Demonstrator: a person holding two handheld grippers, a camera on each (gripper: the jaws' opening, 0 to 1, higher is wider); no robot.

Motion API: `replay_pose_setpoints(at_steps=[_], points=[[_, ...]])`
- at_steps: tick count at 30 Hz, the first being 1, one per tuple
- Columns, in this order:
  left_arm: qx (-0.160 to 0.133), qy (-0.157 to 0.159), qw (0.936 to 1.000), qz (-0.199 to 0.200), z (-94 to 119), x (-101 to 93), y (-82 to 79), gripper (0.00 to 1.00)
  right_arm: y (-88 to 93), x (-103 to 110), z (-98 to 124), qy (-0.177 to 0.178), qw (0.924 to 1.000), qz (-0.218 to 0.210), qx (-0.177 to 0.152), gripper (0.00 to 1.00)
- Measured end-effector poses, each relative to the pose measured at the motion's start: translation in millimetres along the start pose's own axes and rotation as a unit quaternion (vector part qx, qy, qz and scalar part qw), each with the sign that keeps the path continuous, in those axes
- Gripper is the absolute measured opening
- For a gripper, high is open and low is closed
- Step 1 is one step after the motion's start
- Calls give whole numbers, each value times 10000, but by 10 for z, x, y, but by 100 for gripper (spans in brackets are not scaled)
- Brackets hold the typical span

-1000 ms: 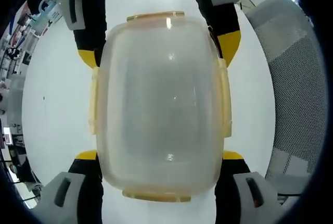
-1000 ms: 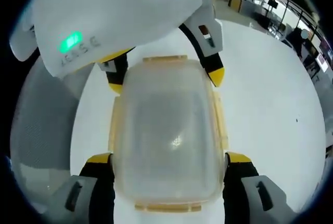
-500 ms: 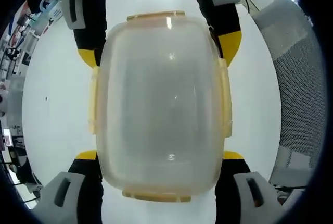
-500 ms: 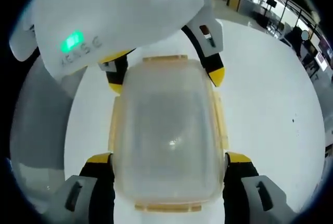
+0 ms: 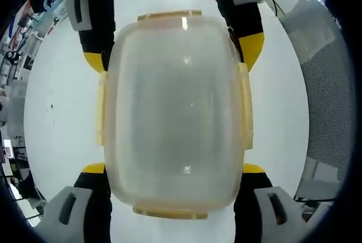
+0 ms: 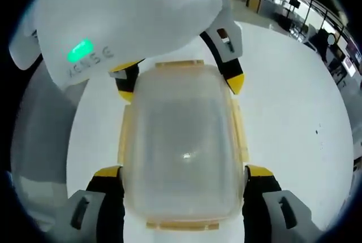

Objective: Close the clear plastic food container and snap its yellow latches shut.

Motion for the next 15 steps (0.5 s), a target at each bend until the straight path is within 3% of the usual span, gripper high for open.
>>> replay_pose_setpoints(at_steps=[15], points=[[22, 3, 10000, -17, 7, -2, -4, 92, 4, 8, 14, -16, 10000, 50, -38, 88]])
Point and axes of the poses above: the point that each gripper's makers call its tool centre point, and the gripper's own axes: z roughly backward along the fingers, x roughly to its left, y roughly out of its underside, the point moved 6 cm from there along z, roughly backward along the fingers, and after that the axes turned 9 degrees about x, right-handed, at the moved point
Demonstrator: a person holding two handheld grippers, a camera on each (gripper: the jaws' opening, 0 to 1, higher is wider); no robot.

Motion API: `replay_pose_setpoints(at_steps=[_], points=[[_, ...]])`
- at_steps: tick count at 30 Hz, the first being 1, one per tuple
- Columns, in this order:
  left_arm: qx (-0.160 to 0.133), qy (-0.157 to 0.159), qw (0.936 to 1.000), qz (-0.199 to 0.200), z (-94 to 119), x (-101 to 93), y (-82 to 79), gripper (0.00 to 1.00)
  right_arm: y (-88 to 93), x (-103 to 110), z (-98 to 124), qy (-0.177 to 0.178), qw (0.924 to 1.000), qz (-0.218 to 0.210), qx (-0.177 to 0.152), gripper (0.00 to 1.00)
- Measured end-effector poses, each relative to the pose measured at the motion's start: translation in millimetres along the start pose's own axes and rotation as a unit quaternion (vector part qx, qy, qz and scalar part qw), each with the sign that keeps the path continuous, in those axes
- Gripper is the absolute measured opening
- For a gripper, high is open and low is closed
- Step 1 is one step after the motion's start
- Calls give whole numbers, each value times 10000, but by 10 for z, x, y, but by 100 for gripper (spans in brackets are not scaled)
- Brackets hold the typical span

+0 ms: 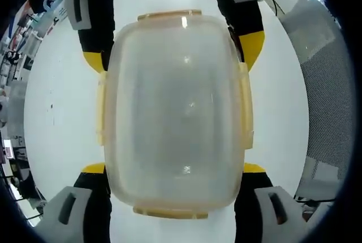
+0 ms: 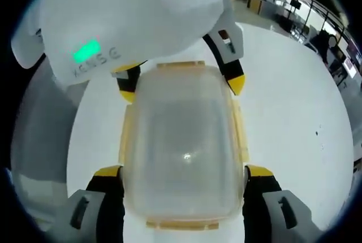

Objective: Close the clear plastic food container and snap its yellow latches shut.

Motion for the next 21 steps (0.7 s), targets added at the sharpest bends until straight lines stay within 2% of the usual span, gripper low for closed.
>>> replay_pose_setpoints(at_steps=[5, 8, 13, 15, 21], points=[[-87, 8, 10000, 15, 6, -3, 11, 92, -6, 13, 25, 56, 10000, 66, -22, 90], [-103, 77, 9999, 28, 21, -20, 32, 92, 54, 22, 15, 35, 9999, 91, 67, 91], [-239, 50, 9996, 149, 93, -17, 61, 94, 51, 17, 94, 32, 9997, -165, -195, 95], [-294, 11, 9994, 191, 107, -5, 80, 99, 50, 4, 136, 66, 9995, -209, -243, 96], [-457, -24, 9982, 393, 181, -14, 140, 99, 91, 31, 208, 132, 9993, -216, -268, 96]])
Point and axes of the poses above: the point that each gripper's makers call its tool centre point, and the gripper's own axes: z roughly backward along the fingers, x roughly to its left, y roughly out of its underside, the point moved 6 cm from there along z, roughly backward along the fingers, and after that the axes turned 9 degrees about x, right-handed, at the moved point
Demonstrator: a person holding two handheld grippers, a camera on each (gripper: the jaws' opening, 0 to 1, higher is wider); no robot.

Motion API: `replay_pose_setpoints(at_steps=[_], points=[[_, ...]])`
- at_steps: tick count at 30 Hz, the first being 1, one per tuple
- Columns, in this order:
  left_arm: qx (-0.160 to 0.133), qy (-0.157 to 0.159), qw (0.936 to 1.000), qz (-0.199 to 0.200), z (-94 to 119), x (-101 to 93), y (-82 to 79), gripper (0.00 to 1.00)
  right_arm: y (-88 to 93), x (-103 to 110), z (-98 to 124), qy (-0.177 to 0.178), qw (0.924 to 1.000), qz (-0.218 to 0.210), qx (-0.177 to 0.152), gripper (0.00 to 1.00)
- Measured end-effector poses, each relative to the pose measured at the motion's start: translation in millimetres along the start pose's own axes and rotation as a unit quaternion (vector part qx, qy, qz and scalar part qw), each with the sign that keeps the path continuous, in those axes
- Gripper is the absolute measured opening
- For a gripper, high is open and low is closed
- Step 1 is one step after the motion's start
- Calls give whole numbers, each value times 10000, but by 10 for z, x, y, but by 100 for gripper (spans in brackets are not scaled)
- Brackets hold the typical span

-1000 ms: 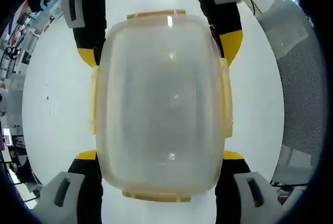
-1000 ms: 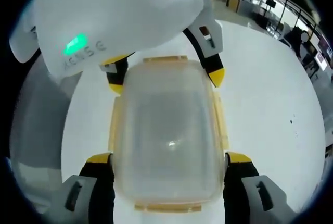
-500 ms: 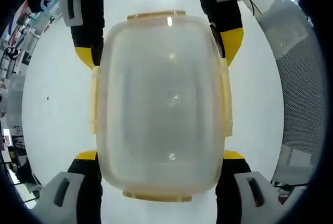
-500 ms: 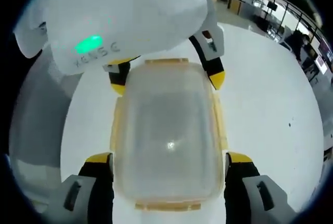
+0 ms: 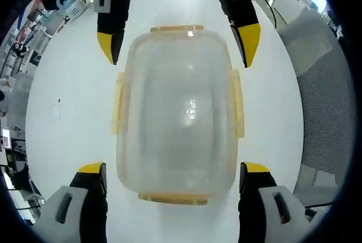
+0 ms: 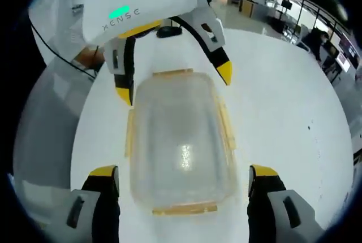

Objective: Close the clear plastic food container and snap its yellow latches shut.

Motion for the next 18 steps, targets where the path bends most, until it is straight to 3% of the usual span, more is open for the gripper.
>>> replay_pose_setpoints(at_steps=[9, 15, 18], points=[[-149, -63, 9994, 308, 75, -59, 132, 98, 97, 56, 72, 120, 9999, -50, 24, 95], [-427, -132, 9962, 748, 138, -77, 220, 97, 182, 68, 170, 270, 9985, -435, -219, 94], [-427, -135, 9951, 882, 137, -101, 293, 97, 236, 88, 207, 299, 9974, -586, -290, 94]])
Point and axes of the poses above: the point that each gripper's makers call its tool centre point, and the gripper's own axes: z roughly backward along the fingers, x roughly to its left, y roughly out of its underside, the point moved 6 cm from there along z, roughly backward along the fingers, and after that the axes turned 9 degrees about x, right-handed, at the moved point
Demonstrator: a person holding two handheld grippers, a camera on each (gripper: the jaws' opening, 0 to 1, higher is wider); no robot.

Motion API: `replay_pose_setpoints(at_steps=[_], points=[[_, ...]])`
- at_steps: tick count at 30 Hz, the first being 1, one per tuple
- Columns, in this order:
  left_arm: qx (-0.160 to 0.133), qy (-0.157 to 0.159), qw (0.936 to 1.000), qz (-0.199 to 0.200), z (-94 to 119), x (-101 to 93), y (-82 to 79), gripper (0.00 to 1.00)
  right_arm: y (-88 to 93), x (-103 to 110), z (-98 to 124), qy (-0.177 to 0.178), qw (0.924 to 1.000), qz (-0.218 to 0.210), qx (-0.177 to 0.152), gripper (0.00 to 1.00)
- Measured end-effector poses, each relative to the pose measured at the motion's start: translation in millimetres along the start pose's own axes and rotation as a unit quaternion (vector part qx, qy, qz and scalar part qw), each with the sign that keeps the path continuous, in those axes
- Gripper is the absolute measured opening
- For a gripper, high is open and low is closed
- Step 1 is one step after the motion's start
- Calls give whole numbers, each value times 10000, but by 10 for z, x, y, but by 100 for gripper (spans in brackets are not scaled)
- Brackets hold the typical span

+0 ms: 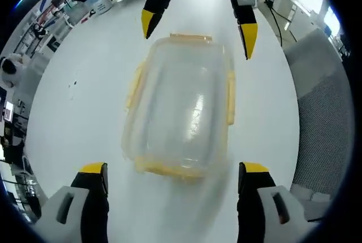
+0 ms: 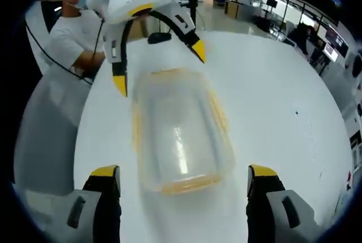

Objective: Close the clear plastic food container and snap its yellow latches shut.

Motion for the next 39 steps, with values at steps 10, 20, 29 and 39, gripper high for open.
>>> replay_pose_setpoints(at_steps=[10, 20, 29, 39], points=[[-348, -38, 9970, 695, 89, -18, 121, 94, 38, 37, 101, 186, 9980, -466, -381, 93], [-857, -157, 9822, 1666, 200, -53, 289, 88, 126, 101, 187, 381, 9912, -985, -801, 92], [-1118, -404, 9721, 2021, 243, -148, 465, 97, 228, 247, 242, 645, 9819, -1347, -1166, 91], [-1682, -647, 9398, 2904, 338, -220, 554, 96, 384, 353, 346, 1027, 9636, -1872, -1612, 91]])
Point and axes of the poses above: the point that each gripper's makers call its tool centre point, and the gripper's own axes: z roughly backward along the fingers, x roughly to its left, y roughly out of its underside, the point moved 6 cm from there along z, roughly backward along the fingers, and after that the axes turned 9 degrees about x, right-handed, at the moved point
